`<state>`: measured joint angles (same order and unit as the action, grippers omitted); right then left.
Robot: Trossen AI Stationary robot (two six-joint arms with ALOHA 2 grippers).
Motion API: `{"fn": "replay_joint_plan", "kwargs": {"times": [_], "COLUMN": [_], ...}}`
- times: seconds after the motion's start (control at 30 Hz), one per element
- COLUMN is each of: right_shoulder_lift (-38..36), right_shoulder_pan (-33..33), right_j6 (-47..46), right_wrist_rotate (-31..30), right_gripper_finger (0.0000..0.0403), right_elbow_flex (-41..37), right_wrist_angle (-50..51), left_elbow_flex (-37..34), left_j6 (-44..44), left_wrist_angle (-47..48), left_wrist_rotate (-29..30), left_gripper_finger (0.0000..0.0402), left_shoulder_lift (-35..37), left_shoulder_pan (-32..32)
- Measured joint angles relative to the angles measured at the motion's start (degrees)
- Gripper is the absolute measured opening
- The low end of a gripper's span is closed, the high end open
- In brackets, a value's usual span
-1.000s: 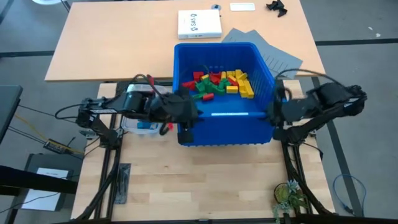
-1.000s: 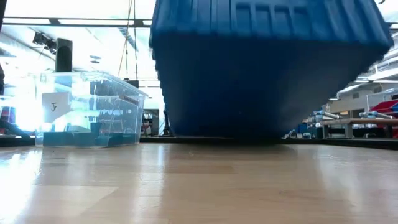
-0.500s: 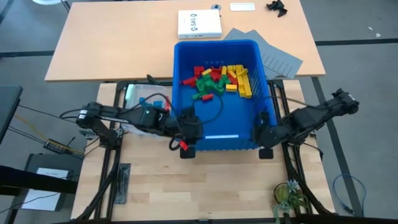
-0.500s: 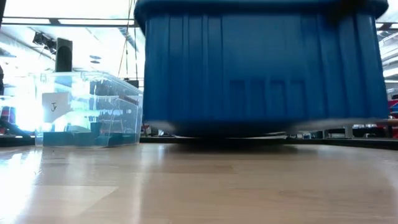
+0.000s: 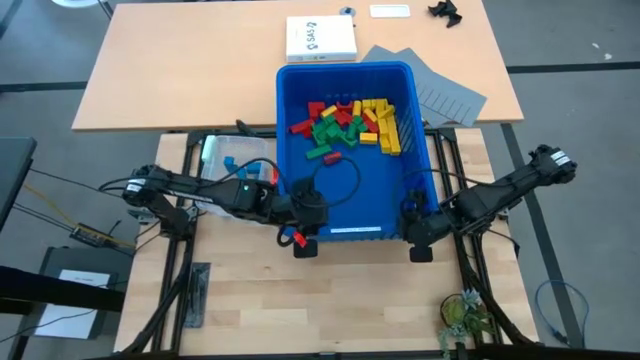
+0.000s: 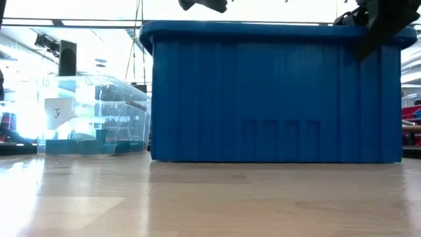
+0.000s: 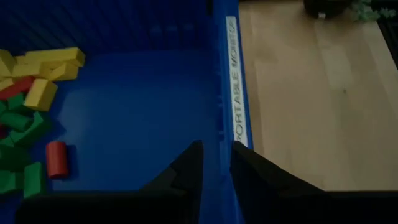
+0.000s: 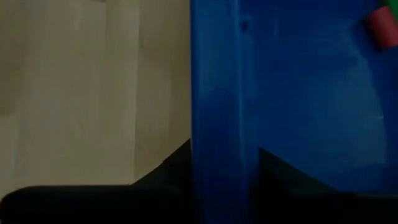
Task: Sort blocks
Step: Adjust the blue bin, then put the green block into the transparent bin
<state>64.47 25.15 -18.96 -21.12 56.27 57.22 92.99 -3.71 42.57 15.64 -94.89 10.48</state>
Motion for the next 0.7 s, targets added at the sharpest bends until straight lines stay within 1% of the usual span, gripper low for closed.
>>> {"fn": "replay_joint_plan", "kwargs": {"times": [0.07,0.23,0.3,0.43,0.5,0.57,0.63,0.7], "right_shoulder_lift": [0.0,0.0,0.0,0.0,0.0,0.0,0.0,0.0], "right_shoulder_pan": [-0.1,-0.2,-0.1,-0.1,-0.1,-0.3,-1.4,-3.2], "right_j6": [0.0,-0.9,-0.9,-2.0,-1.9,-1.1,1.4,3.9], "right_wrist_rotate": [1.3,2.2,3.4,3.2,2.0,-0.3,-2.7,-5.1], "right_gripper_finger": [0.0127,0.0165,0.0180,0.0207,0.0219,0.0230,0.0241,0.0253], "right_elbow_flex": [-0.4,0.0,1.8,7.9,11.7,15.2,18.2,20.5], "right_wrist_angle": [0.1,1.0,3.4,9.9,12.3,13.7,13.4,12.4], "left_elbow_flex": [0.0,0.0,0.1,2.6,4.7,6.4,7.9,8.8], "left_j6": [0.0,0.7,2.0,3.7,4.8,6.8,9.3,11.6], "left_wrist_angle": [-0.8,-1.0,-1.0,-0.2,0.4,0.8,0.9,0.6], "left_wrist_rotate": [1.3,1.5,1.5,1.8,2.1,4.1,6.7,7.5], "left_gripper_finger": [0.0095,0.0124,0.0137,0.0151,0.0152,0.0152,0.0152,0.0152], "left_shoulder_lift": [0.0,0.0,0.1,0.2,0.2,0.3,0.4,0.9], "left_shoulder_pan": [0.0,-0.4,-0.4,-0.4,-0.4,-0.4,-0.4,-0.4]}}
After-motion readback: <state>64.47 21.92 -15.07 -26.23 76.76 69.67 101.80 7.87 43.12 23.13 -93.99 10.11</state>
